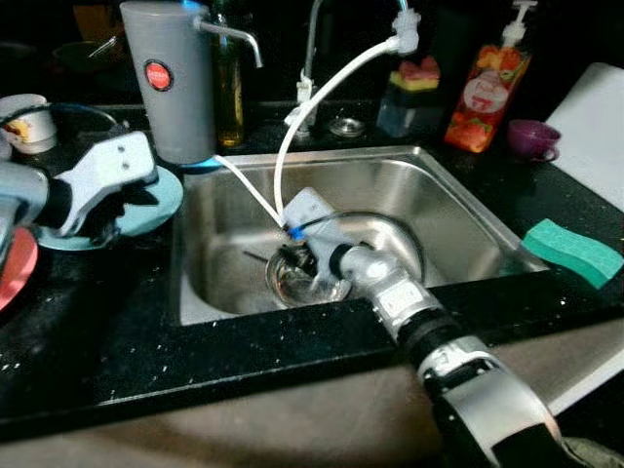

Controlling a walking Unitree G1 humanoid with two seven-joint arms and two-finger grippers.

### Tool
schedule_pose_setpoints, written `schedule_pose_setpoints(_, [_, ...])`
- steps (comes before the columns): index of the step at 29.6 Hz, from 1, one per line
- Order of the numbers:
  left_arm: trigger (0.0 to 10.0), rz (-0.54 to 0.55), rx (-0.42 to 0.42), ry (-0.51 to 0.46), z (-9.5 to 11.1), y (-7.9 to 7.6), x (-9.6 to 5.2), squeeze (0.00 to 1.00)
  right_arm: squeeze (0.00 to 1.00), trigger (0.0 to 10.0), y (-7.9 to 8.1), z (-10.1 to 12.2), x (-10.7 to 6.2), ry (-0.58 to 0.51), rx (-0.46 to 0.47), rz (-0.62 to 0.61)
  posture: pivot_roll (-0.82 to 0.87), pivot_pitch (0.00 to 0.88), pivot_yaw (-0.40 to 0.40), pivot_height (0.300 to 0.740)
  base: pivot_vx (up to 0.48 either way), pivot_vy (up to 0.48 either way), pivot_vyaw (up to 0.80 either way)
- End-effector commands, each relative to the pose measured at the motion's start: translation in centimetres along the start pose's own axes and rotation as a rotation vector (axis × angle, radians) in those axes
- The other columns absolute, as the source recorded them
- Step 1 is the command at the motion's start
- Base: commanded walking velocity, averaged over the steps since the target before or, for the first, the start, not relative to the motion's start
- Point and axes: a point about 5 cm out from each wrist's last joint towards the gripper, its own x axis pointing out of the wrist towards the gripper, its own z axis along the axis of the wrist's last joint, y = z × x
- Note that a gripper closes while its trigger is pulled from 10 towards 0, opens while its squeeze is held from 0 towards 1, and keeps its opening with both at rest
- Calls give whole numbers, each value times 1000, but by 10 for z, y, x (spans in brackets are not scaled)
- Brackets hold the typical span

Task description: Kitchen organization

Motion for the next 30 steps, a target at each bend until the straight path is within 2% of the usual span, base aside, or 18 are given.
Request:
schedule_pose_setpoints(1, [10000, -2, 91, 50, 2, -2, -7, 231, 490, 10000, -5, 20, 0, -101, 3, -21, 228, 173, -74, 740, 0, 0, 0])
schedule_pose_setpoints(2, [10000, 5, 144, 103, -2, -5, -9, 255, 0, 10000, -14, 30, -3, -162, 18, -72, 229, 172, -74, 740, 0, 0, 0])
schedule_pose_setpoints(3, [10000, 17, 190, 153, -6, -7, -10, 286, 0, 10000, -21, 38, -6, -213, 32, -111, 229, 172, -74, 740, 0, 0, 0])
schedule_pose_setpoints(4, [10000, 17, 190, 153, -6, -7, -10, 286, 0, 10000, -21, 38, -6, -213, 32, -111, 229, 172, -74, 740, 0, 0, 0])
schedule_pose_setpoints(6, [10000, 63, 233, 220, -13, -11, -7, 282, 0, 10000, -28, 51, -14, -314, 3, -163, 229, 171, -75, 740, 0, 0, 0])
schedule_pose_setpoints(11, [10000, 120, 231, 238, -14, -19, -1, 275, 0, 10000, -23, 62, -24, -415, -33, -130, 217, 166, -67, 740, 0, 0, 0])
schedule_pose_setpoints(15, [10000, 154, 266, 312, -30, -28, 4, 275, 0, 10000, -15, 76, -34, -531, 62, -29, 201, 162, -73, 740, 0, 0, 0])
schedule_pose_setpoints(20, [10000, 169, 295, 339, -38, -38, 13, 271, 0, 10000, -13, 80, -37, -554, 68, -8, 191, 160, -82, 740, 0, 0, 0])
schedule_pose_setpoints(23, [10000, 227, 330, 374, -46, -40, 26, 267, 0, 10000, -13, 82, -38, -561, 65, -6, 189, 155, -88, 740, 0, 0, 0])
schedule_pose_setpoints(27, [10000, 274, 382, 411, -54, -41, 34, 247, 0, 10000, -13, 84, -40, -565, 72, -6, 183, 151, -90, 740, 0, 0, 0])
schedule_pose_setpoints(28, [9686, 281, 404, 417, -55, -41, 36, 247, 0, 10000, -14, 84, -41, -566, 73, -9, 177, 148, -90, 740, 0, 0, 0])
schedule_pose_setpoints(29, [8745, 287, 418, 421, -56, -41, 37, 251, 0, 10000, -14, 84, -42, -566, 74, -9, 177, 148, -90, 740, 0, 0, 0])
schedule_pose_setpoints(30, [6706, 297, 443, 432, -58, -42, 39, 251, 0, 10000, -15, 84, -42, -564, 77, -13, 176, 146, -90, 740, 0, 0, 0])
